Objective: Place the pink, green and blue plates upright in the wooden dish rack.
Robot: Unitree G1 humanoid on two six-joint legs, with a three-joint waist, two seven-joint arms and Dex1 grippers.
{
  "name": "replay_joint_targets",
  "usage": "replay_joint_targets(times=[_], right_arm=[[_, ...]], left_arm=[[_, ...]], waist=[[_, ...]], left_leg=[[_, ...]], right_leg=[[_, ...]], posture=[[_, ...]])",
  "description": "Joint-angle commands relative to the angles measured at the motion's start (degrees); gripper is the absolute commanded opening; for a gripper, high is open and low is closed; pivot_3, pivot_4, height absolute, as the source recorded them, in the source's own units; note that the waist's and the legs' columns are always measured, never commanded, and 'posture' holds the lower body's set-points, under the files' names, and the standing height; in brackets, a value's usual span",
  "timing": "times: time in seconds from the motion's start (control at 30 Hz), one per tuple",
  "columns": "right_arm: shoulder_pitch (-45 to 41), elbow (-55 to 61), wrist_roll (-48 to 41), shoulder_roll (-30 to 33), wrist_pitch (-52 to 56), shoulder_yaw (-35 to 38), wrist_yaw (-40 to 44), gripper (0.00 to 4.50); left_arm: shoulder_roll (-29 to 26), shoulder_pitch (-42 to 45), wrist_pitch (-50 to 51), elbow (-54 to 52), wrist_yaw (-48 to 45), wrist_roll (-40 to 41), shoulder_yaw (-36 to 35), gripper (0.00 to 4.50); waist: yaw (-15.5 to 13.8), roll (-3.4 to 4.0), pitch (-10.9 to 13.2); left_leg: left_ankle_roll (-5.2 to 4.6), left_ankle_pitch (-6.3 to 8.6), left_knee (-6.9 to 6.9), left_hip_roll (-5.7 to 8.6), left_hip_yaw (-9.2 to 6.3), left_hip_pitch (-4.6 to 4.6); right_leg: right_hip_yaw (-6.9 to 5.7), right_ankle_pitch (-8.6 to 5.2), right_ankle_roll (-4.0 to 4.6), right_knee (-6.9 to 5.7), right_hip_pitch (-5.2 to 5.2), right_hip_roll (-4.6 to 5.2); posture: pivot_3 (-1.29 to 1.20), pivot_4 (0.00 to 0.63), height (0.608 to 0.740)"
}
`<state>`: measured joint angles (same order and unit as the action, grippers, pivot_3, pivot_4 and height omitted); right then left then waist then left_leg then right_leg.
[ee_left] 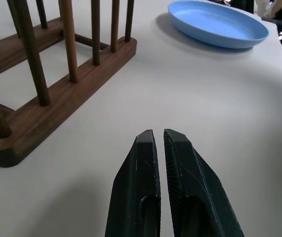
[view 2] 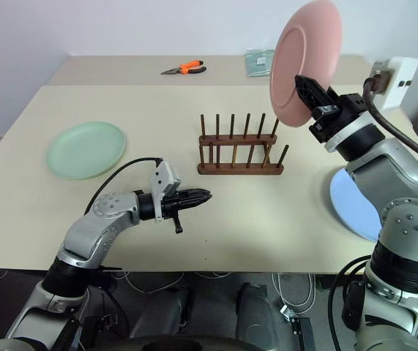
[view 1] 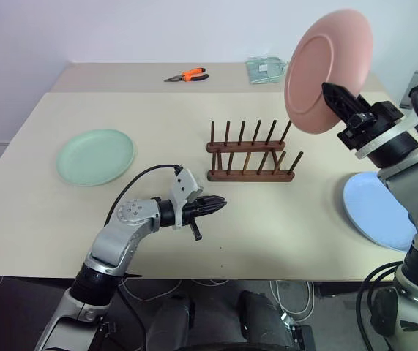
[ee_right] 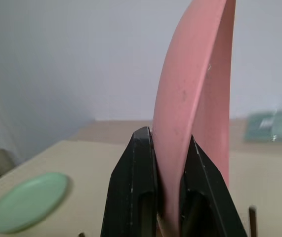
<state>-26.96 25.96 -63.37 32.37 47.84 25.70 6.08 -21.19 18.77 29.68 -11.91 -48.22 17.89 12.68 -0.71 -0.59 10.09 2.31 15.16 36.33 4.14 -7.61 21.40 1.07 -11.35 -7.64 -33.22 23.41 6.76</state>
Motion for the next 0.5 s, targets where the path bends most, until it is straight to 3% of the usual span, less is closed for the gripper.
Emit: replay_joint_targets(times=[0.03,0.3,0.43,0.5], right_arm=[[0.52,1.57,-2.19,0.26,1.19,-0.63,-2.0,0.06],[-0.44,-5.68,-3.39,-0.58,4.52,-2.87,-5.85,0.06],[-2.37,-7.45,0.03,0.35,3.23,-3.98,-6.07,1.72],[-3.67,-6.44,3.82,1.62,0.19,-4.21,-4.69,2.75]], left_arm=[[0.13,-0.24,-0.4,-2.64,0.21,1.51,-0.71,0.26],[-0.29,-1.08,-0.22,-3.23,0.83,2.09,-0.75,0.26],[-0.13,-1.59,1.31,-3.72,1.4,3.59,-1.47,0.26],[-0.07,-1.62,1.69,-3.59,2.22,4.0,-2.51,0.83]], waist=[[0.07,0.01,0.0],[0.18,0.02,-0.01],[0.23,0.04,0.0],[0.23,0.04,0.0]], left_leg=[[0.0,0.0,-0.02,-0.01,0.0,-0.02],[0.0,0.0,-0.04,-0.02,0.06,-0.03],[0.0,0.0,-0.04,-0.02,0.07,-0.02],[0.0,0.0,-0.06,-0.02,0.07,-0.02]], right_leg=[[0.0,0.0,0.0,-0.01,0.0,-0.01],[0.02,0.0,-0.01,-0.04,0.03,-0.03],[0.02,0.0,-0.01,-0.04,0.04,-0.03],[0.01,0.0,-0.01,-0.04,0.06,-0.04]], posture=[[0.0,0.15,0.74],[0.0,0.15,0.74],[0.0,0.15,0.74],[0.0,0.15,0.74]])
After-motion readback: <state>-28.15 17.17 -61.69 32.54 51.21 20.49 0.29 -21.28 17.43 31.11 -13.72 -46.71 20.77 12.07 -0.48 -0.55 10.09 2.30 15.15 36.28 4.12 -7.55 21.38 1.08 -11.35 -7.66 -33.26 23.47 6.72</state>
